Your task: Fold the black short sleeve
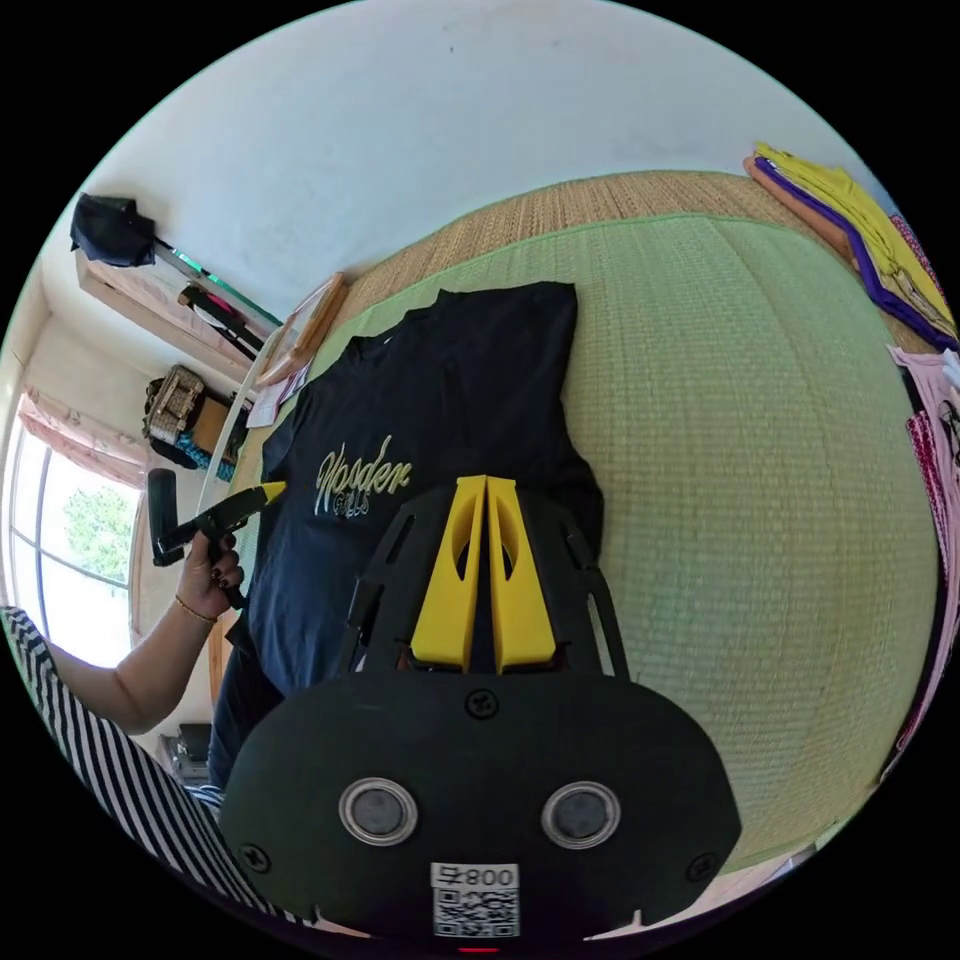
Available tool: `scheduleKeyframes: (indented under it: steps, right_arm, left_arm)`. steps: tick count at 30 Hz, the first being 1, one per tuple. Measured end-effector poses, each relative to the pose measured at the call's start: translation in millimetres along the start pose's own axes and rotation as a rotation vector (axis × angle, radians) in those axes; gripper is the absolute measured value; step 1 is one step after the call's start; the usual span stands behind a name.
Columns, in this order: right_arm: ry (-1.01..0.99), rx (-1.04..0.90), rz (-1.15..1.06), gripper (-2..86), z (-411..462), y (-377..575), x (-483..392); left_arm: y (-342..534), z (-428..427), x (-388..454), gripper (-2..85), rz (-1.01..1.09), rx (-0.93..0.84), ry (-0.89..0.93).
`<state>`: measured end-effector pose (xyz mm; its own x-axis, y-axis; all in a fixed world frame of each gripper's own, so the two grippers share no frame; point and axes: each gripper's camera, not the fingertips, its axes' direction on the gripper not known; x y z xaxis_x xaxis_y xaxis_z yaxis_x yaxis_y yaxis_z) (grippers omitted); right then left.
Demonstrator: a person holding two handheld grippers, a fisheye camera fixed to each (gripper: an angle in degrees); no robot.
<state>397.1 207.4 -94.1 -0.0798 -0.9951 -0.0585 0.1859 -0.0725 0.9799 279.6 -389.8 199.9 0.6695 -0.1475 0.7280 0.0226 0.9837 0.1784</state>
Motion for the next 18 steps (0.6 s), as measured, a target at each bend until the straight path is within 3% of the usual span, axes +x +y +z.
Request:
scheduleKeyframes:
  steps: [4, 8, 18]
  right_arm:
    - [-0.058, -0.052, -0.022, 0.5, -3, -17, -48]
    - [-0.121, -0.13, -0.104, 1.7, 3, -57, -127]
    - [-0.093, -0.264, -0.405, 6.0, 44, -174, -372]
  left_arm:
    - [72, -29, -94, 5.1, -0.273, 0.166, -0.039]
    - [122, -26, -155, 7.2, -0.392, 0.287, -0.055]
    - [188, 32, -232, 7.0, -0.391, 0.309, -0.072]
